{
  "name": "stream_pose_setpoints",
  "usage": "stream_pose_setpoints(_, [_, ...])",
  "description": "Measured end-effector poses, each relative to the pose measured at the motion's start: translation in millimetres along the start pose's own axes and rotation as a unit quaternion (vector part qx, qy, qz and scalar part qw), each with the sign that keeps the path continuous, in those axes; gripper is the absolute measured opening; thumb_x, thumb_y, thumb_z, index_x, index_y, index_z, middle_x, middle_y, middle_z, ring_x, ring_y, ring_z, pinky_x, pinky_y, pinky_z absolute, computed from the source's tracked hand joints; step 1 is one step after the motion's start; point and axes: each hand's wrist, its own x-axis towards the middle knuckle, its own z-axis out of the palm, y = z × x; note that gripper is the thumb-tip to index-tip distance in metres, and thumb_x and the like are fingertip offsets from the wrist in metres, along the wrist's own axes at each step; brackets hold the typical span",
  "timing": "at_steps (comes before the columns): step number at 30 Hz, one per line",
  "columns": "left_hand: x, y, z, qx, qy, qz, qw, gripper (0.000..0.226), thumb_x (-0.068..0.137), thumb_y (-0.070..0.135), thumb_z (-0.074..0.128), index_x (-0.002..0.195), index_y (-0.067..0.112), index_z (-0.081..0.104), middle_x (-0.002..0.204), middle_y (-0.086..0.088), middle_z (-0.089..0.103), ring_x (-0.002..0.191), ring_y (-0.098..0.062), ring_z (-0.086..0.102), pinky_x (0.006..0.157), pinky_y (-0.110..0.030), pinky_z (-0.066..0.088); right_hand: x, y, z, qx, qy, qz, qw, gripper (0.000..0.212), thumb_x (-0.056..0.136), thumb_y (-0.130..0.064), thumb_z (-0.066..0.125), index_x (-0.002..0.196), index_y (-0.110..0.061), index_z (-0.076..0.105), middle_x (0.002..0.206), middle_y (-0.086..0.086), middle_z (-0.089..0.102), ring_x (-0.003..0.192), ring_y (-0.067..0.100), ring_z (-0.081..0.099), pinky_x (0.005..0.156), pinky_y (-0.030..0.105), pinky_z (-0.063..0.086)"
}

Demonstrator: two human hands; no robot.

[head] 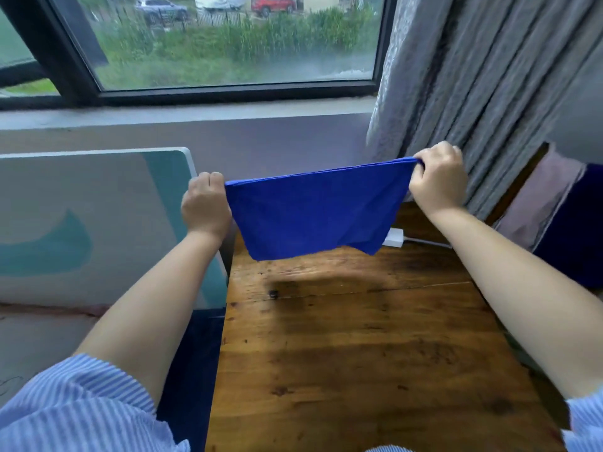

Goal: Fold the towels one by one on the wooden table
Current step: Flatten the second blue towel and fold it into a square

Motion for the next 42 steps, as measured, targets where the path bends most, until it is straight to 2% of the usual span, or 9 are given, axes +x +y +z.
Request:
stream_pose_setpoints(5, [-9.5, 9.6, -7.5, -0.039, -0.029, -0.054, 0.997, 0.027, 0.089, -0.005, 0.034, 0.111, -0.008, 0.049, 0.114, -0.028, 0.051, 0.108, -0.039, 0.046, 0.088, -0.045, 0.032, -9.3, 7.1, -5.8, -0.007, -0.039, 0.011, 0.999, 0.029, 0.080, -0.004, 0.041, 0.091, 0.010, 0.064, 0.097, 0.031, 0.059, 0.098, 0.044, 0.053, 0.073, 0.044, 0.046])
stream_pose_setpoints(14, [2.7, 20.4, 9.0, 0.002, -0.176, -0.092, 0.980, 0.030, 0.090, -0.004, 0.031, 0.119, -0.004, 0.039, 0.121, -0.025, 0.049, 0.107, -0.042, 0.052, 0.081, -0.045, 0.043, -1.1, 13.4, 13.4, -0.114, -0.266, -0.008, 0.957, 0.027, 0.085, 0.001, 0.042, 0.105, 0.000, 0.060, 0.108, 0.018, 0.059, 0.108, 0.034, 0.049, 0.069, 0.032, 0.037])
stream_pose_setpoints(18, [27.8, 27.4, 14.7, 0.025, -0.186, -0.090, 0.978, 0.029, 0.092, -0.004, 0.027, 0.118, -0.003, 0.038, 0.121, -0.024, 0.049, 0.107, -0.042, 0.053, 0.078, -0.043, 0.043, 25.5, 15.6, 30.6, -0.122, -0.254, -0.012, 0.959, 0.025, 0.086, 0.005, 0.040, 0.102, 0.001, 0.059, 0.104, 0.018, 0.061, 0.105, 0.032, 0.050, 0.065, 0.030, 0.034])
stream_pose_setpoints(25, [64.4, 26.4, 4.2, -0.070, -0.076, -0.090, 0.991, 0.024, 0.089, -0.006, 0.029, 0.109, -0.005, 0.042, 0.116, -0.026, 0.047, 0.103, -0.039, 0.047, 0.078, -0.047, 0.040, 57.6, 13.3, 39.0, -0.026, -0.180, 0.000, 0.983, 0.023, 0.088, 0.003, 0.039, 0.103, 0.007, 0.056, 0.108, 0.024, 0.059, 0.106, 0.036, 0.049, 0.074, 0.038, 0.040])
stream_pose_setpoints(30, [44.2, -2.3, 9.6, -0.092, -0.076, -0.038, 0.992, 0.020, 0.090, -0.004, 0.037, 0.107, -0.008, 0.047, 0.101, -0.031, 0.057, 0.089, -0.044, 0.055, 0.074, -0.045, 0.040, 33.6, 26.0, 33.0, 0.023, -0.228, -0.068, 0.971, 0.018, 0.084, 0.005, 0.047, 0.095, 0.009, 0.061, 0.099, 0.026, 0.062, 0.099, 0.037, 0.053, 0.082, 0.039, 0.041])
stream_pose_setpoints(33, [0.4, -24.8, 25.8, -0.072, -0.109, 0.093, 0.987, 0.018, 0.083, -0.006, 0.043, 0.093, 0.007, 0.050, 0.075, -0.027, 0.061, 0.063, -0.041, 0.060, 0.057, -0.043, 0.047, -13.2, 38.4, 33.6, 0.035, -0.307, -0.148, 0.940, 0.012, 0.075, 0.008, 0.054, 0.080, 0.008, 0.064, 0.083, 0.027, 0.065, 0.084, 0.039, 0.060, 0.077, 0.039, 0.048])
stream_pose_setpoints(35, [-35.2, -36.8, 36.2, -0.030, -0.197, 0.164, 0.966, 0.018, 0.079, 0.000, 0.044, 0.088, 0.015, 0.048, 0.071, -0.022, 0.062, 0.061, -0.036, 0.061, 0.051, -0.037, 0.047, -51.1, 46.5, 38.9, 0.043, -0.368, -0.193, 0.908, 0.009, 0.065, 0.010, 0.060, 0.070, 0.004, 0.064, 0.073, 0.023, 0.065, 0.074, 0.038, 0.063, 0.072, 0.038, 0.052])
stream_pose_setpoints(38, [-90.2, -46.8, 58.1, 0.113, -0.447, 0.212, 0.862, 0.021, 0.087, 0.008, 0.043, 0.105, 0.007, 0.053, 0.108, -0.013, 0.060, 0.102, -0.031, 0.057, 0.077, -0.035, 0.044, -114.4, 49.2, 47.6, -0.022, -0.510, -0.200, 0.836, 0.012, 0.075, 0.002, 0.057, 0.083, 0.001, 0.066, 0.092, 0.020, 0.064, 0.093, 0.033, 0.059, 0.082, 0.035, 0.047])
stream_pose_setpoints(42, [-154.7, -40.1, 84.6, 0.189, -0.552, 0.313, 0.750, 0.028, 0.087, -0.002, 0.041, 0.112, 0.007, 0.051, 0.119, -0.009, 0.053, 0.112, -0.027, 0.051, 0.086, -0.036, 0.044, -198.4, 54.0, 57.5, -0.102, -0.639, -0.206, 0.734, 0.023, 0.087, -0.007, 0.044, 0.104, -0.003, 0.058, 0.117, 0.014, 0.053, 0.116, 0.027, 0.045, 0.092, 0.033, 0.040])
